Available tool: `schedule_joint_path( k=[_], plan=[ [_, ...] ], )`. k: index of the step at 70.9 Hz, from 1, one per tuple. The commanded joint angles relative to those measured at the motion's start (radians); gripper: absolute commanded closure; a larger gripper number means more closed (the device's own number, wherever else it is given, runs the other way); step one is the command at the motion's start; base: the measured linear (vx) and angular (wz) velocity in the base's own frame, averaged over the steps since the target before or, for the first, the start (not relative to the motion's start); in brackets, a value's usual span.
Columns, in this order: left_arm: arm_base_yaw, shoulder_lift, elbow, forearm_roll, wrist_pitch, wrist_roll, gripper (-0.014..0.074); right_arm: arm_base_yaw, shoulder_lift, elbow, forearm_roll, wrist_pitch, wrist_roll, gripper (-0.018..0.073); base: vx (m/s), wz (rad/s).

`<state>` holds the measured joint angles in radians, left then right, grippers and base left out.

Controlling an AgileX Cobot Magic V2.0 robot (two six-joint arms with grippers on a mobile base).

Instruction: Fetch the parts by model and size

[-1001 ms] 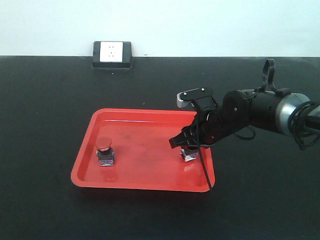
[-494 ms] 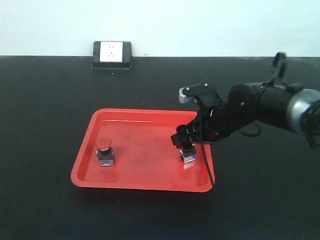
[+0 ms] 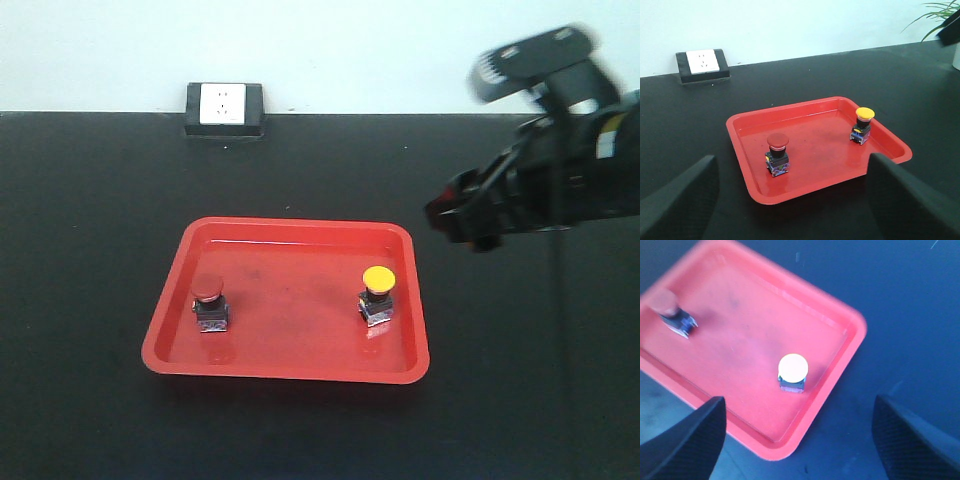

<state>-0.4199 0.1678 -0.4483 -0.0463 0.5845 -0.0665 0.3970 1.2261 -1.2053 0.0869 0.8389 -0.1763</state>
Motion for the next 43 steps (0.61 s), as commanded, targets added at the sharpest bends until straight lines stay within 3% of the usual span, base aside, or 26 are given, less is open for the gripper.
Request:
schedule_joint_path(
  k=[1, 14, 32, 43],
  plan=[
    [-0.007, 0.012, -0.023, -0.011, -0.071, -0.001, 0.0020, -0.004, -0.126, -0.009, -0.008, -0.024, -0.001, -0.0015, 0.00, 0.00],
    [-0.007, 0.012, -0.023, -0.011, -0.071, -0.001, 0.0020, -0.004, -0.373, 0.132, -0.008, -0.091, -0.001, -0.0015, 0.00, 0.00],
    [-0.007, 0.012, -0.023, -0.011, -0.071, -0.001, 0.0020, -0.004, -0.723, 0.473, 0.002, -0.276, -0.004, -0.0015, 0.00, 0.00],
    [-0.007, 0.012, -0.023, -0.011, -0.071, -0.001, 0.0020, -0.004, -0.964, 0.682, 0.056, -0.364, -0.011, -0.0015, 0.00, 0.00]
  ],
)
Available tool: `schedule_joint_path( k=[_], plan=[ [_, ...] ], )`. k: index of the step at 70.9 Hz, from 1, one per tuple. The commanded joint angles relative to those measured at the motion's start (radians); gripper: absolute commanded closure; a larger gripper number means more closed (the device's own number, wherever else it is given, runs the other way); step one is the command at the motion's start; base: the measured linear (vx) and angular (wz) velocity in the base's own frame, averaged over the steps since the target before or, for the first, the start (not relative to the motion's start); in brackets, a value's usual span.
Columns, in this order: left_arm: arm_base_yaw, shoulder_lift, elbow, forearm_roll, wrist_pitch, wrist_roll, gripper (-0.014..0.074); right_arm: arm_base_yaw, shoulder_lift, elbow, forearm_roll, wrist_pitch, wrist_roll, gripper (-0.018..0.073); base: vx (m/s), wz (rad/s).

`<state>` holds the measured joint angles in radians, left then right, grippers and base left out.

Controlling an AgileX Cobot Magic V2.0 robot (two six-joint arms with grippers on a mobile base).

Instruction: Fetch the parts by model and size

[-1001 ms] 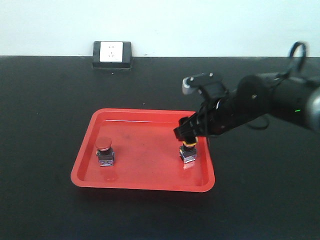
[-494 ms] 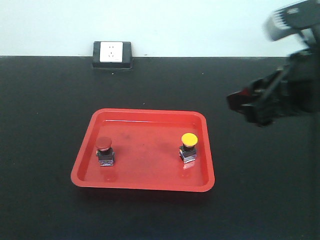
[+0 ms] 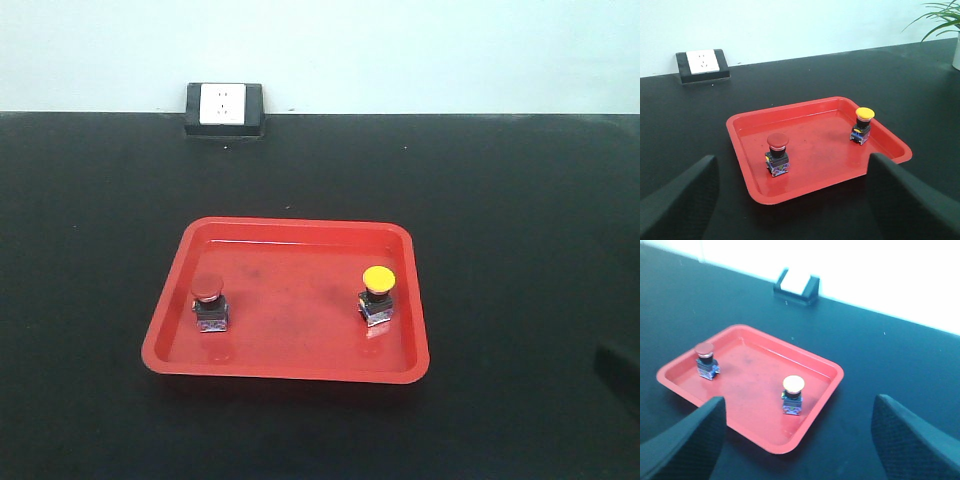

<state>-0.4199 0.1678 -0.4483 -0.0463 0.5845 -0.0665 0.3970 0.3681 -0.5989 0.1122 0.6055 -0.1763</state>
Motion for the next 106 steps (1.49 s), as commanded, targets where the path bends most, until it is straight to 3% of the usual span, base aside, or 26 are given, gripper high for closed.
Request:
schedule_joint_path(
  k=[1, 12, 20, 28, 40, 46, 51, 61, 106],
  plan=[
    [-0.007, 0.012, -0.023, -0.011, -0.071, -0.001, 0.0020, -0.004, -0.128, 0.094, 0.032, -0.139, -0.013, -0.0015, 0.00, 0.00],
    [-0.007, 0.012, -0.023, -0.011, -0.070, -0.001, 0.0034, -0.004, -0.326, 0.263, 0.022, -0.228, -0.016, -0.0015, 0.00, 0.00],
    [-0.007, 0.017, -0.023, -0.011, -0.070, -0.001, 0.0111, -0.004, -0.391, 0.323, 0.025, -0.362, -0.017, -0.0015, 0.00, 0.00],
    [-0.007, 0.018, -0.023, -0.011, -0.068, -0.001, 0.0267, -0.004, -0.365, 0.332, 0.027, -0.364, -0.017, -0.0007, 0.00, 0.00],
    [-0.007, 0.018, -0.023, -0.011, -0.071, -0.001, 0.0606, -0.004, -0.354, 0.332, 0.023, -0.357, -0.017, 0.0046, 0.00, 0.00],
    [-0.007, 0.018, -0.023, -0.011, -0.074, -0.001, 0.0605, -0.004, -0.354, 0.332, 0.022, -0.350, -0.017, 0.0109, 0.00, 0.00],
    [-0.007, 0.018, -0.023, -0.011, -0.078, -0.001, 0.0605, -0.004, -0.354, 0.332, 0.019, -0.350, -0.023, 0.0214, 0.00, 0.00],
    [-0.007, 0.018, -0.023, -0.011, -0.076, -0.001, 0.0605, -0.004, -0.354, 0.332, 0.019, -0.352, -0.047, 0.0573, 0.00, 0.00],
    [-0.007, 0.018, -0.023, -0.011, -0.070, -0.001, 0.0603, -0.004, -0.354, 0.332, 0.052, -0.359, -0.046, 0.0569, 0.00, 0.00]
  ],
)
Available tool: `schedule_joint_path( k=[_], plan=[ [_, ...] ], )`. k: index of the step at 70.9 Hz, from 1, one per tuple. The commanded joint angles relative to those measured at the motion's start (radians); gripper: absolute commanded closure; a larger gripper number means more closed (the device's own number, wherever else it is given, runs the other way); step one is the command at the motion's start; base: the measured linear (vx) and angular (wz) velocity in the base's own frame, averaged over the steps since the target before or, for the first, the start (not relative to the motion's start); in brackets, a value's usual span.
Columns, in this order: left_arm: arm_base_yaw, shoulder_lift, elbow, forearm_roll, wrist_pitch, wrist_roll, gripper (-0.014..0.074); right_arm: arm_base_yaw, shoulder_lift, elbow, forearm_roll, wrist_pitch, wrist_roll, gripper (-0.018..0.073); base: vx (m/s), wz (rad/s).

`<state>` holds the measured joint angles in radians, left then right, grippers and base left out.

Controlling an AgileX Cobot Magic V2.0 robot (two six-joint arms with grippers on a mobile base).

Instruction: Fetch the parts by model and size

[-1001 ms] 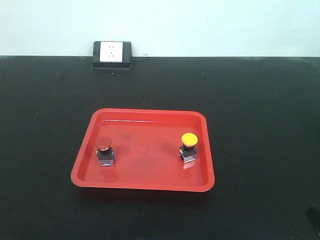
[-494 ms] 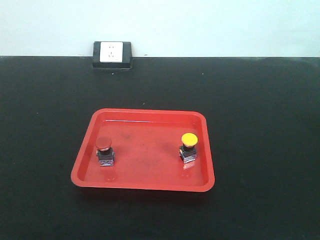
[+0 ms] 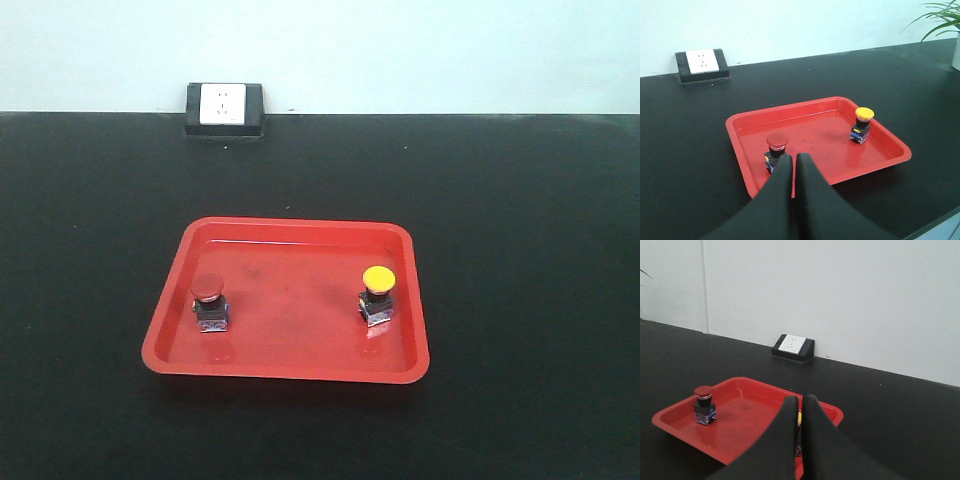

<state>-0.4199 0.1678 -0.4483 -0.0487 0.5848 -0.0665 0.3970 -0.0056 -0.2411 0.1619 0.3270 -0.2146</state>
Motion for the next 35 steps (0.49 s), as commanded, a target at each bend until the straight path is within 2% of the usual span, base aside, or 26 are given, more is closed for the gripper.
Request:
schedule_joint_path(
  k=[1, 8, 13, 19, 30, 35],
  plan=[
    [-0.007, 0.018, -0.023, -0.009, -0.073, -0.001, 0.0604, -0.004, 0.020, -0.025, 0.002, -0.081, -0.008, 0.0569, 0.00, 0.00],
    [-0.001, 0.015, 0.011, -0.009, -0.080, -0.001, 0.0604, -0.004, 0.020, -0.025, 0.002, -0.081, -0.008, 0.0569, 0.00, 0.00],
    [0.039, 0.001, 0.051, -0.001, -0.090, 0.004, 0.0604, -0.004, 0.020, -0.025, 0.002, -0.081, -0.009, 0.0569, 0.00, 0.00],
    [0.119, -0.045, 0.120, 0.035, -0.141, 0.017, 0.0604, -0.004, 0.020, -0.025, 0.003, -0.081, -0.009, 0.0569, 0.00, 0.00],
    [0.277, -0.131, 0.279, 0.035, -0.313, 0.034, 0.0604, -0.004, 0.020, -0.025, 0.003, -0.081, -0.009, 0.0569, 0.00, 0.00],
    [0.325, -0.158, 0.339, 0.035, -0.393, 0.034, 0.0604, -0.004, 0.020, -0.025, 0.003, -0.081, -0.009, 0.0569, 0.00, 0.00]
  ],
)
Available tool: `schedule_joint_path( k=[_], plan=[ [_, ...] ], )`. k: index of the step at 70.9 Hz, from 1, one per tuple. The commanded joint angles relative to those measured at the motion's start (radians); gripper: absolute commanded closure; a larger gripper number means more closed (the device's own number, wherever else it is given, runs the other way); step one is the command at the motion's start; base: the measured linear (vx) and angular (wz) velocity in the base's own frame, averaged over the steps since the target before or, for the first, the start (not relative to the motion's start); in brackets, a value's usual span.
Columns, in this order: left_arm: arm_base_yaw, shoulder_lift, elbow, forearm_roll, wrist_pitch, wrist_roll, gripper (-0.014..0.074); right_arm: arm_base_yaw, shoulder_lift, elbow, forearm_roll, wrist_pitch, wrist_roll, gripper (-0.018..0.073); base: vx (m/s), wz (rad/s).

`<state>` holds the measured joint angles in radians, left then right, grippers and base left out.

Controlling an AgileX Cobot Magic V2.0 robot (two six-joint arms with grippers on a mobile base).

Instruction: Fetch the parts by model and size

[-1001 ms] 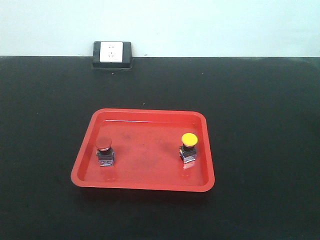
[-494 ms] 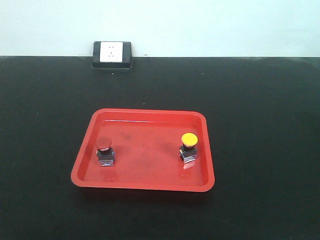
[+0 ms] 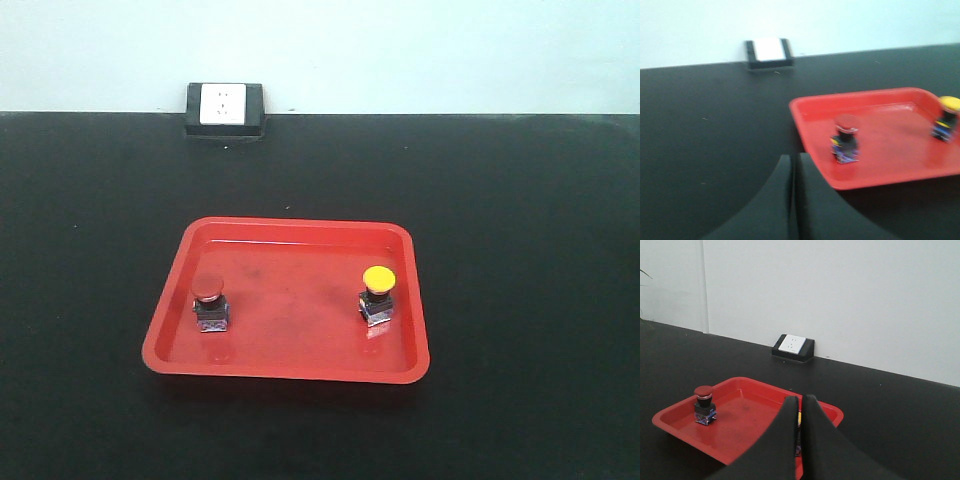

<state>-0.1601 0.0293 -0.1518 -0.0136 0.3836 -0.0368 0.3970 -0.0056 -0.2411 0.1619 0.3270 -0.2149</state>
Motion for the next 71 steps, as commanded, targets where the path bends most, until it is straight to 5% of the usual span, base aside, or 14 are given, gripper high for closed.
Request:
schedule_joint_path(
  k=[1, 12, 71],
  plan=[
    [0.075, -0.025, 0.060, 0.000, -0.217, 0.004, 0.0604, -0.004, 0.020, -0.025, 0.003, -0.081, -0.008, 0.0569, 0.00, 0.00],
    [0.148, -0.056, 0.165, 0.000, -0.399, 0.000, 0.0604, -0.004, 0.020, -0.025, 0.003, -0.081, -0.008, 0.0569, 0.00, 0.00],
    [0.142, -0.055, 0.163, 0.033, -0.408, -0.001, 0.0604, -0.004, 0.020, -0.025, 0.003, -0.081, -0.008, 0.0569, 0.00, 0.00]
  ],
)
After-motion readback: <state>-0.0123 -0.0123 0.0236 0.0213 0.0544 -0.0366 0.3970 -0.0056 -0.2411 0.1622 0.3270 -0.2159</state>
